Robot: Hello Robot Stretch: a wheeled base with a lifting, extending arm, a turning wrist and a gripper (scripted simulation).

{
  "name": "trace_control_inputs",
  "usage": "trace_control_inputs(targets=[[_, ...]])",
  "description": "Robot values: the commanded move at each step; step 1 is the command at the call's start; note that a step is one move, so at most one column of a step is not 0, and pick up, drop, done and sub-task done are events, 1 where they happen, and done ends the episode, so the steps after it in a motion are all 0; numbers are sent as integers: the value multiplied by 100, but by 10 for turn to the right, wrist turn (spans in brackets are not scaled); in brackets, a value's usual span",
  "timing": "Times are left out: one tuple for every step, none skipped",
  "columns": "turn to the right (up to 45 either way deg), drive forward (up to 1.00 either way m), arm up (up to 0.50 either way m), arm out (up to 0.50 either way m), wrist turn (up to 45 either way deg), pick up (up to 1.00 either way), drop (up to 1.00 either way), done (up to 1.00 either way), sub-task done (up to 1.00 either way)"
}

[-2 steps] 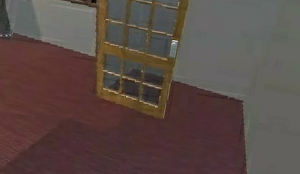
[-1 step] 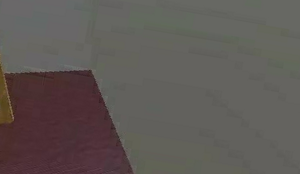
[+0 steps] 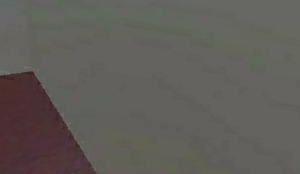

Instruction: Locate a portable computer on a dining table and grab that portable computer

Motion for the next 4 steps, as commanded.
trace_control_inputs(targets=[[0, 20, 0, 0, 0, 0, 0, 0, 0], [-450, 0, 0, 0, 0, 0, 0, 0, 0], [-330, 0, 0, 0, 0, 0, 0, 0, 0], [0, 55, 0, 0, 0, 0, 0, 0, 0]])
